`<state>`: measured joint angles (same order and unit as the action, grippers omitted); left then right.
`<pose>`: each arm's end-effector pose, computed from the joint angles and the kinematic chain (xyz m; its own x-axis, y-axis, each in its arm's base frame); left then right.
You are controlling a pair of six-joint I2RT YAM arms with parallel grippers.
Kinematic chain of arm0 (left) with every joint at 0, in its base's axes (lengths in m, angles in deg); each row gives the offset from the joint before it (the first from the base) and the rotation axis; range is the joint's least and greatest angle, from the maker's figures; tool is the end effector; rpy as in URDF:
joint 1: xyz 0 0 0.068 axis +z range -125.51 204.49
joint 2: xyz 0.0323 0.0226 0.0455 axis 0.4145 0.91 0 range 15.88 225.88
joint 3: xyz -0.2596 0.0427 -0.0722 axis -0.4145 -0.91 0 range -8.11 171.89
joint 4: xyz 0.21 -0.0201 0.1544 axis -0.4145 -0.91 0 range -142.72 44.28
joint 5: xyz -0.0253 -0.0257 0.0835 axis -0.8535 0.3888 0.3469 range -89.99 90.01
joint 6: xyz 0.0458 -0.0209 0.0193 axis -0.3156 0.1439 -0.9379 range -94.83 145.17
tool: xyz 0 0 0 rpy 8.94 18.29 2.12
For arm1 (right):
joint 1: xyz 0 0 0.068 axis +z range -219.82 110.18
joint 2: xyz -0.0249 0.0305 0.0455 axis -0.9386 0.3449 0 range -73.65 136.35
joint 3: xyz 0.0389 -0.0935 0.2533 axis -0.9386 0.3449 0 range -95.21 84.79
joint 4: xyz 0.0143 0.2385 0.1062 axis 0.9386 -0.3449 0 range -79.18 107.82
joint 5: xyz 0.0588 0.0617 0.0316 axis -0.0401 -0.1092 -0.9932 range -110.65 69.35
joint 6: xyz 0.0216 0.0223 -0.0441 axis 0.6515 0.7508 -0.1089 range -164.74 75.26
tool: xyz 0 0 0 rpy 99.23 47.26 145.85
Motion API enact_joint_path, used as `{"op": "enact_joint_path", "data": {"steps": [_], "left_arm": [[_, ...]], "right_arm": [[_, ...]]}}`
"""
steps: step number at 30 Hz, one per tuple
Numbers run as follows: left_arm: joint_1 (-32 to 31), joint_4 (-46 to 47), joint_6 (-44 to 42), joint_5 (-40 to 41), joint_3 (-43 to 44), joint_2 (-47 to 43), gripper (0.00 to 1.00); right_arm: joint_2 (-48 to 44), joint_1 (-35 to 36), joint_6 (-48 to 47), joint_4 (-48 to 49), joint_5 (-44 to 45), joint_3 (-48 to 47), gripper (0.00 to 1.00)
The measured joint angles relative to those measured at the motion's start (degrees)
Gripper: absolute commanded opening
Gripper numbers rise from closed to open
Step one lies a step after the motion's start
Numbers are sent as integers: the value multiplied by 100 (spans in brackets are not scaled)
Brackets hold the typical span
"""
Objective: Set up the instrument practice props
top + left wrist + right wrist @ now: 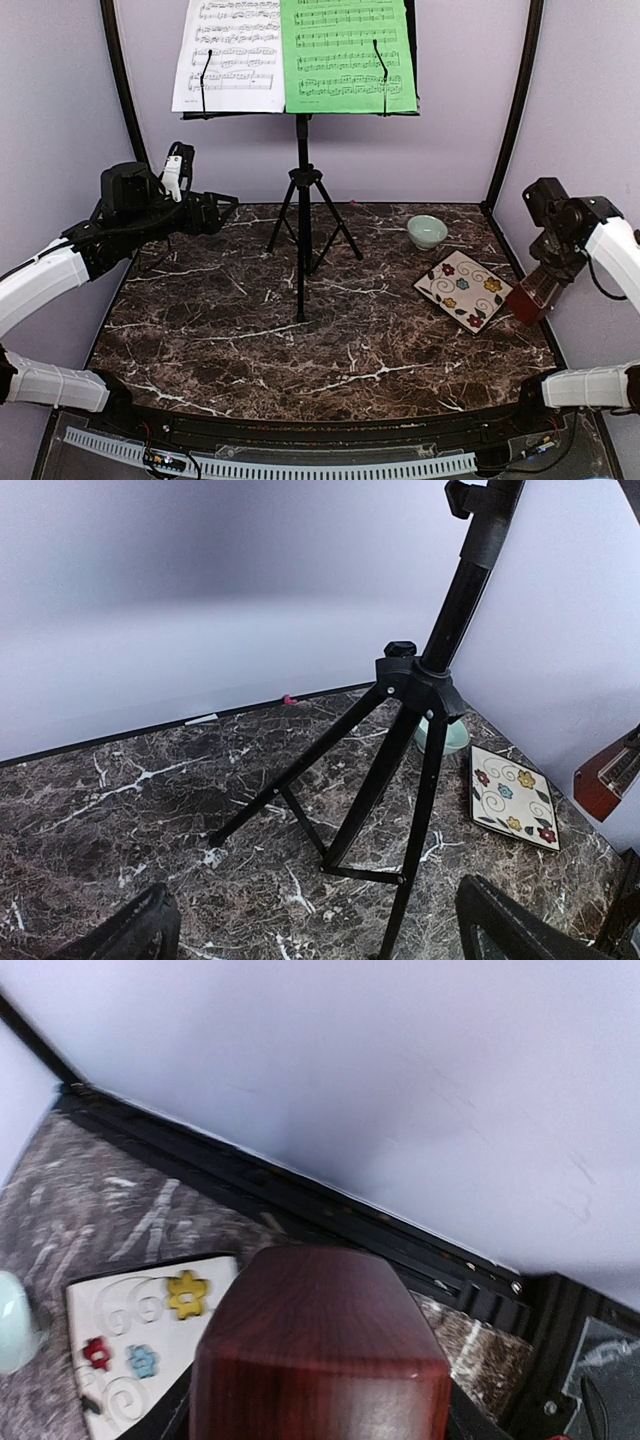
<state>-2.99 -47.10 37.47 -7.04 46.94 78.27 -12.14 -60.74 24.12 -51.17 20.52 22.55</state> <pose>0.2255 -0.1221 0.3591 -0.2519 -0.1073 -0.9618 0.5238 0.8205 -0.2288 0.1771 0.0046 0.3150 -0.2172 0.6763 -0.7039 0.8995 0.4188 0.1248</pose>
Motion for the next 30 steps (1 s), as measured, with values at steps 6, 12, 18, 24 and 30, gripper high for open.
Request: {"op": "enact_joint_path", "data": {"steps": [6, 12, 18, 24, 30], "left_arm": [[2, -2, 9, -35, 63, 85, 99], [28, -4, 26, -153, 125, 140, 99], [33, 59, -68, -588, 83, 129, 96], [-24, 680, -227, -1305, -811, -291, 90], [-824, 1207, -656, -1360, -1766, -435, 84]], "right_arm": [[208, 920, -970, 450, 2, -929, 41], [719, 2291, -2140, 1425, -293, -1213, 43], [1150, 3401, -3248, 2385, -745, -1178, 41], [1335, 4153, -4094, 3268, -1436, -966, 41], [1370, 4494, -4793, 3882, -2247, -599, 38]]}}
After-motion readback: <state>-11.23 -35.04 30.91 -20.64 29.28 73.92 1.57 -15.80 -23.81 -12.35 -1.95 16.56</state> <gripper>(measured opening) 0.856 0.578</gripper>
